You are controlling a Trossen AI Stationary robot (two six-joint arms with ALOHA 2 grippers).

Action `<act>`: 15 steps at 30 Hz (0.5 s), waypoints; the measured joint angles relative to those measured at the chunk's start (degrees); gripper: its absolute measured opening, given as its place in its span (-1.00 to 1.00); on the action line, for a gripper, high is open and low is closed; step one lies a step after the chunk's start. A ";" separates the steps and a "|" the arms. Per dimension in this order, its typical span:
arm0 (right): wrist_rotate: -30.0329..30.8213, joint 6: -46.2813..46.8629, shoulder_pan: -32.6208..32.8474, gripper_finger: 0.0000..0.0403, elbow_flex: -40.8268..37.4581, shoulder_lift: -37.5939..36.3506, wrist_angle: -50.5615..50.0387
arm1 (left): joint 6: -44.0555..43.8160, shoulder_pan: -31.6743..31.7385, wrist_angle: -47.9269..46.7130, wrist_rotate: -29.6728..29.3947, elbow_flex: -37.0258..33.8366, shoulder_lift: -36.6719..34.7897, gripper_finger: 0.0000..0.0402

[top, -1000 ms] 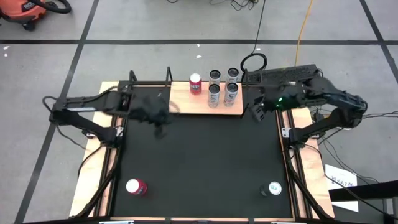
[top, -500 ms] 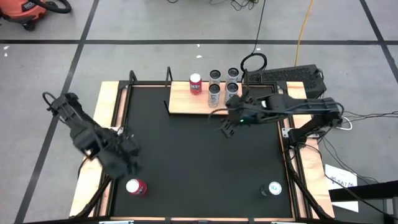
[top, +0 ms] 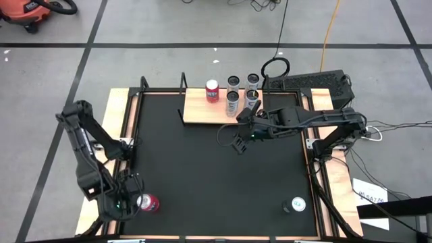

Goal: Place canned beverage on shelf
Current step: Put the orange soda can on the shelf

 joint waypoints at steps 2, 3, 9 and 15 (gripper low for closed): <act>-0.01 0.00 0.21 0.23 0.00 0.00 0.08 | 0.01 -0.33 0.03 -0.23 -1.02 0.72 0.99; -0.04 0.00 0.26 0.23 0.00 0.00 0.09 | 0.05 -0.41 0.28 -0.29 -1.47 1.11 0.99; -0.04 0.24 0.96 0.23 0.00 0.00 0.09 | 4.99 -0.41 6.04 -0.74 -4.07 2.66 0.99; -0.04 0.39 1.67 0.23 0.00 0.00 0.07 | 10.14 -0.36 8.53 -2.34 -4.23 4.25 0.99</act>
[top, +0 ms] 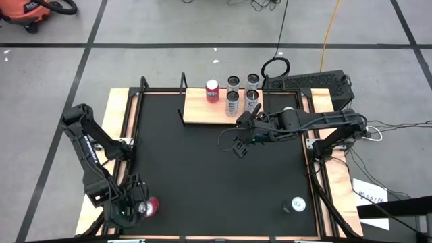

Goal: Place canned beverage on shelf
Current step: Put the orange soda can on the shelf

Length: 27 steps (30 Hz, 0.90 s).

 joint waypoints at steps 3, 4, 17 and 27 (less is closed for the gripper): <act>0.00 -0.25 0.04 0.23 0.00 0.00 -0.01 | -0.13 -0.02 -1.31 -0.01 0.07 -0.11 0.99; 0.03 -0.39 0.03 0.23 0.00 0.00 -0.12 | -0.48 -0.02 -1.73 -0.01 0.09 -0.11 0.99; 0.17 -3.09 -0.36 0.23 0.00 0.00 -0.84 | -3.17 0.15 -12.05 1.06 3.77 -3.39 0.99; 0.24 -2.97 -0.42 0.23 0.00 0.00 -0.82 | 1.80 0.00 -4.39 -2.10 4.15 -2.96 0.99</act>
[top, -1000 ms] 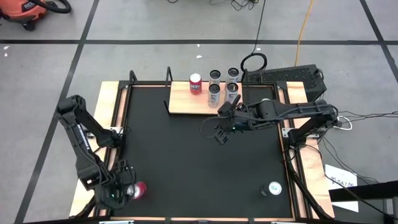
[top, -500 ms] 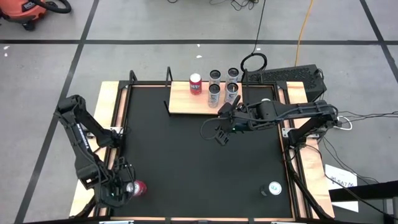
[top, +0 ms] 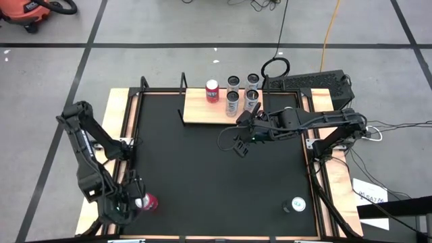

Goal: Place canned beverage on shelf
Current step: Put the orange soda can on the shelf

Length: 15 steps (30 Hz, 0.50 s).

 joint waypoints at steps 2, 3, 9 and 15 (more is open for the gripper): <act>0.00 0.00 0.00 0.23 0.00 0.00 -0.01 | 1.60 0.00 -0.55 -0.77 -0.07 1.57 0.99; 0.00 0.00 0.00 0.23 0.00 0.00 0.01 | 1.76 0.00 -1.43 -0.80 -0.07 2.35 0.99; -0.02 -0.24 0.00 0.23 0.00 0.00 -0.01 | 4.41 -0.37 -2.00 3.19 -0.07 6.56 0.99; -0.02 -1.54 0.00 0.23 0.00 0.00 -0.01 | 5.67 -0.76 -1.52 4.44 -0.07 7.99 0.98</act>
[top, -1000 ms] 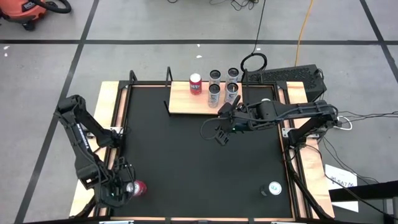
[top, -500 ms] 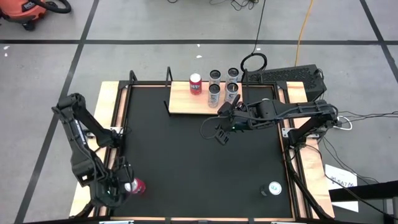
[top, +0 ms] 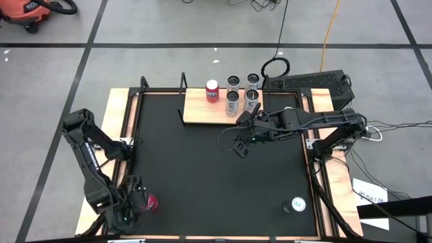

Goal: Place canned beverage on shelf
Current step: Put the orange soda can on the shelf

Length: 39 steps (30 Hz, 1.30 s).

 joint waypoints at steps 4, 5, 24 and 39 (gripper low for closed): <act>0.00 -0.65 0.00 0.23 0.00 0.00 0.00 | 0.00 1.19 0.33 -1.11 -0.20 0.02 0.81; 0.00 -0.81 -0.02 0.23 0.00 0.00 0.00 | 0.01 1.44 0.96 -1.13 -0.74 0.00 0.74; -0.13 -1.38 -0.02 0.23 0.02 -2.15 -1.98 | 18.00 22.55 -1.94 2.48 -2.97 -8.64 0.35; 1.84 1.56 -0.10 0.23 0.02 -8.14 -12.36 | 63.55 62.59 8.82 4.50 9.27 -4.46 0.36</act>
